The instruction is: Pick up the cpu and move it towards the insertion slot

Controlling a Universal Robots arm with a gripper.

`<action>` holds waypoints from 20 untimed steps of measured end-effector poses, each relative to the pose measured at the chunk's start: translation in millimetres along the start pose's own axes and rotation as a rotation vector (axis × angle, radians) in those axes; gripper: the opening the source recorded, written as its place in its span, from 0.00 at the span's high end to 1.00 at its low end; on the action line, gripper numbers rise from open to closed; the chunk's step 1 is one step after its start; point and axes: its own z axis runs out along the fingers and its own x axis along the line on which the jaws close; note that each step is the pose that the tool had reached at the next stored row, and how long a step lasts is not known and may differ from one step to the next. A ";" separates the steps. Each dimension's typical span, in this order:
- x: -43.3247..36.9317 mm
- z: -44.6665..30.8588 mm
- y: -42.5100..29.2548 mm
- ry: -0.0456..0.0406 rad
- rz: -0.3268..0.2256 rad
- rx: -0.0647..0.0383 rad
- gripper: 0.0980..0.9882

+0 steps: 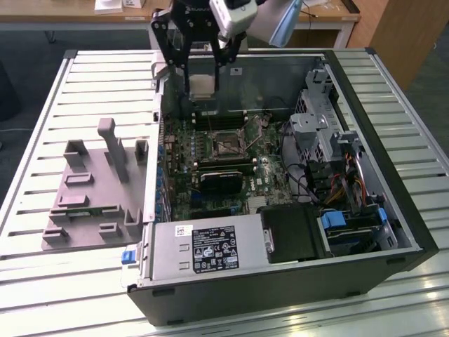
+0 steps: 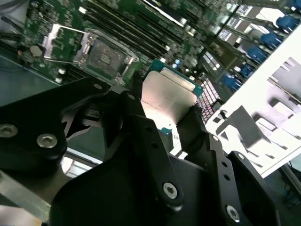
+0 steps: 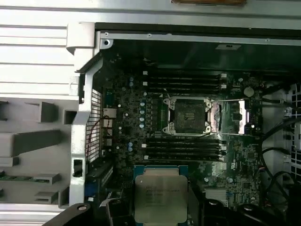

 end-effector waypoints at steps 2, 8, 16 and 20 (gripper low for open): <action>-9.0 0.1 -0.1 0.0007 0.000 0.000 0.50; -36.4 0.4 -0.3 0.0031 0.000 0.000 0.50; -47.8 1.8 -0.3 -0.0128 -0.001 0.000 0.50; -47.7 4.5 -0.1 -0.0363 -0.002 0.000 0.50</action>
